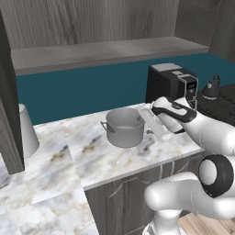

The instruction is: Pick the kettle from the cabinet and place it on a stove burner. Then pick the pot from the counter and place it on another stove burner. Finally, turn both burners on.

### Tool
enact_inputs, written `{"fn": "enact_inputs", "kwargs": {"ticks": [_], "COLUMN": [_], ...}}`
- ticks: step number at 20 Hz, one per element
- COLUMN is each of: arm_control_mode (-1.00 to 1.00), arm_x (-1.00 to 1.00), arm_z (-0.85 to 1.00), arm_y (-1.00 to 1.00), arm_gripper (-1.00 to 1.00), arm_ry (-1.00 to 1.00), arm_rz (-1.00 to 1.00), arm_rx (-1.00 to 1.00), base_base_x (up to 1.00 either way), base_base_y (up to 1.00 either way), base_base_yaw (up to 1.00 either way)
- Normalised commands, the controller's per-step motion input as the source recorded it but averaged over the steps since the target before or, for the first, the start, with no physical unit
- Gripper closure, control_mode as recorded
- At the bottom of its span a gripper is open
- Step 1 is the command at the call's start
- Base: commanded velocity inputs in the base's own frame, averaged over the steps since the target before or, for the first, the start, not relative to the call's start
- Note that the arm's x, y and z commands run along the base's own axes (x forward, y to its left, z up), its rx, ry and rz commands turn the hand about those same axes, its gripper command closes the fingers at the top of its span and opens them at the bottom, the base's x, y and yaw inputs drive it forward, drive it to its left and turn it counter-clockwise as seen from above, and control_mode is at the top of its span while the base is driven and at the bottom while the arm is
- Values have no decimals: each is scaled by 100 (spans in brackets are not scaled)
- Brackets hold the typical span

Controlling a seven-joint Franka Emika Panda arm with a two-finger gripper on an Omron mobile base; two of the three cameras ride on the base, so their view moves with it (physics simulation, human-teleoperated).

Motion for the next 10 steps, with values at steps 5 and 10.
{"fn": "enact_inputs", "kwargs": {"ticks": [5,10], "arm_control_mode": [-100,-100], "arm_x": [20,14], "arm_z": [-14,-15], "arm_y": [0,0], "arm_gripper": [-100,-100], "arm_ry": [0,0], "arm_rz": [-5,-4], "arm_rx": [-3,-3], "base_base_x": [0,0], "base_base_y": [0,0], "base_base_yaw": [0,0]}}
